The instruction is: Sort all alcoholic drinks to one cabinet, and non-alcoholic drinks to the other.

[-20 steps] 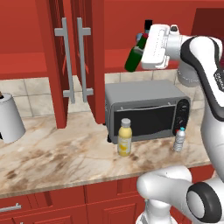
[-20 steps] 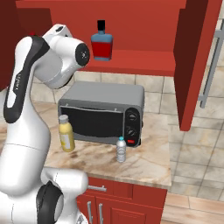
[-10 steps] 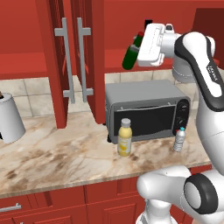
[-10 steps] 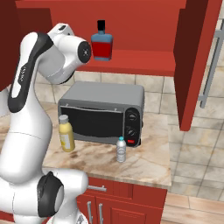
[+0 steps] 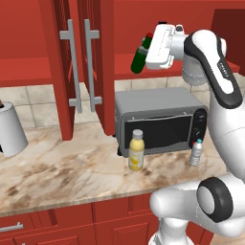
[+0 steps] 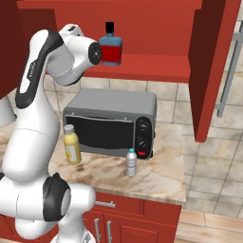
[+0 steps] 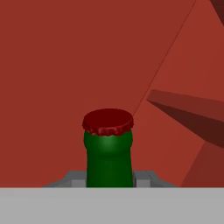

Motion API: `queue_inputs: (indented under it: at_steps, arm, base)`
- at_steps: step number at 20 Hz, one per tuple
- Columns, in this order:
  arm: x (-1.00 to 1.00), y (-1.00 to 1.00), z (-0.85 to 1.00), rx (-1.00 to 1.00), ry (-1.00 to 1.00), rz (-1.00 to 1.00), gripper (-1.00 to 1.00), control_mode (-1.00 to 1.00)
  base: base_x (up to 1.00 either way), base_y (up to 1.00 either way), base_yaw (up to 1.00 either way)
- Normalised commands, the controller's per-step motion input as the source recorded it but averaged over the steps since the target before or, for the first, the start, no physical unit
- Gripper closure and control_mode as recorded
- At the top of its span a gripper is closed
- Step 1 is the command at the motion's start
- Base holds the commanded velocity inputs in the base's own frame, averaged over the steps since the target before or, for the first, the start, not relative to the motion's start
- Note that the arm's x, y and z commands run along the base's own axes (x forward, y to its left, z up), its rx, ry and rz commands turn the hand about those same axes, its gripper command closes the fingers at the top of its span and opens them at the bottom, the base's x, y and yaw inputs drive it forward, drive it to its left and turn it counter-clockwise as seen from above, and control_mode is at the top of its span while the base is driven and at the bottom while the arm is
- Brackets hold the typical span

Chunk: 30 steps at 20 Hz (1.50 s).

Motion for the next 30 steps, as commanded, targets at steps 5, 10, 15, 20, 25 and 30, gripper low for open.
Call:
queue_inputs:
  at_steps: [5,10,15,20,25,30]
  arm:
    - [0.34,0.02,0.00,0.00,0.00,0.00,1.00,-1.00]
    - [0.32,0.03,0.00,0.00,0.00,0.00,1.00,-1.00]
    - [0.30,0.04,0.00,0.00,0.00,0.00,1.00,-1.00]
    - [0.26,0.02,-0.02,0.00,0.00,0.00,1.00,-1.00]
    - [0.16,0.02,-0.06,0.00,0.00,0.00,1.00,-1.00]
    - [0.09,0.00,-0.08,0.00,0.00,0.00,1.00,-1.00]
  base:
    - [0.00,0.00,0.00]
    - [0.00,0.00,0.00]
    - [0.00,0.00,0.00]
    - [0.00,0.00,0.00]
    - [0.00,0.00,0.00]
    - [0.00,0.00,0.00]
